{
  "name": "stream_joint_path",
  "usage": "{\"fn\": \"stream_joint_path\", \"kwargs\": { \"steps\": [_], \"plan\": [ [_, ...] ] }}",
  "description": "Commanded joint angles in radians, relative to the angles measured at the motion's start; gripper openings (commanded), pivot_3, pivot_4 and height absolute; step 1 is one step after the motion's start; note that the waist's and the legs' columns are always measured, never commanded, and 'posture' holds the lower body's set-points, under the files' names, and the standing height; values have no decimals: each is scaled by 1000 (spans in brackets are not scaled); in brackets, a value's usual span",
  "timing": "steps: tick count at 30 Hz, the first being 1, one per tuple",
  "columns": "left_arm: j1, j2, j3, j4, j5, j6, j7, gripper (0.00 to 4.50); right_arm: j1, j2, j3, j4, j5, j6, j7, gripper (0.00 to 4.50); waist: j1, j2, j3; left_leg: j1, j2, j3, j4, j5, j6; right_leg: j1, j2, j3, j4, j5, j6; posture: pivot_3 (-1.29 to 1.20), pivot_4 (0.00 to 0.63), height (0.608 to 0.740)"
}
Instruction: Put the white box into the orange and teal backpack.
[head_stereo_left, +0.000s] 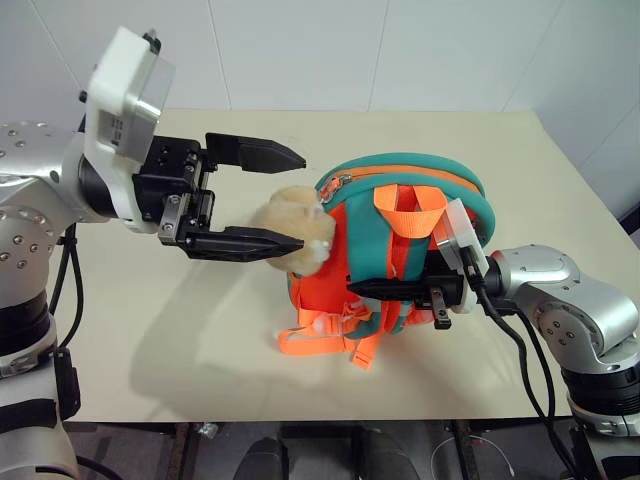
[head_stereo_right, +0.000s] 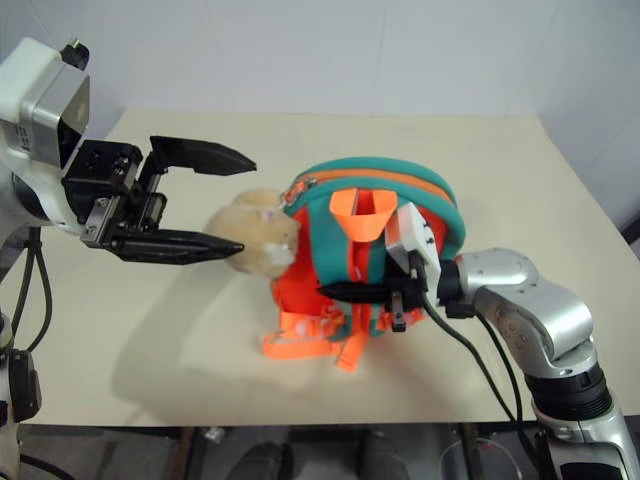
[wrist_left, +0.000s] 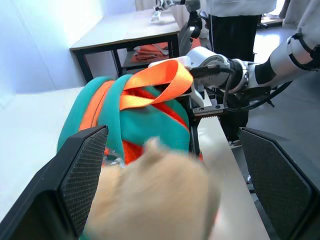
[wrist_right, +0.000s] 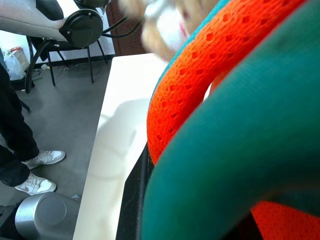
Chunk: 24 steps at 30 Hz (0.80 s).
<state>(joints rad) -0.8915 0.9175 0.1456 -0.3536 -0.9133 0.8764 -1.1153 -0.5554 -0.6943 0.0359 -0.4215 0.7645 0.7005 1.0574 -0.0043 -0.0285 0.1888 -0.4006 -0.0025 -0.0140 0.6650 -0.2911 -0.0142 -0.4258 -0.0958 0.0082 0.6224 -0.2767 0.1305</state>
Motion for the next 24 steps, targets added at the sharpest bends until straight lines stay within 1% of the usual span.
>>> {"fn": "stream_joint_path", "kwargs": {
  "steps": [1,5,11,19,24],
  "plan": [
    [58,39,-42,-31,38,-15,-39,4444,-17,7,-13,-17,2,-20,-3,511,0,0,0,0,0,0,0,0,0,0,0,0,0,0,0,0,150,740],
    [81,67,-79,-17,115,-62,-53,4444,-2,1,-18,-30,2,-18,-5,511,2,0,0,0,0,0,0,0,0,0,0,0,0,0,0,0,150,740],
    [80,64,-151,25,234,-137,-55,4444,4,4,-19,-37,2,-19,-10,511,3,0,0,0,0,1,0,0,0,1,0,0,0,0,0,0,150,740],
    [59,40,-188,91,339,-245,-76,4444,3,7,-18,-34,-2,-20,-19,511,2,0,0,0,0,3,0,0,0,1,1,0,0,0,0,0,150,740],
    [29,3,-253,154,428,-276,-61,4444,-3,12,-14,-31,-2,-20,-24,511,4,0,0,0,0,5,0,0,0,1,1,-1,0,0,0,0,150,740]
  ]
}}
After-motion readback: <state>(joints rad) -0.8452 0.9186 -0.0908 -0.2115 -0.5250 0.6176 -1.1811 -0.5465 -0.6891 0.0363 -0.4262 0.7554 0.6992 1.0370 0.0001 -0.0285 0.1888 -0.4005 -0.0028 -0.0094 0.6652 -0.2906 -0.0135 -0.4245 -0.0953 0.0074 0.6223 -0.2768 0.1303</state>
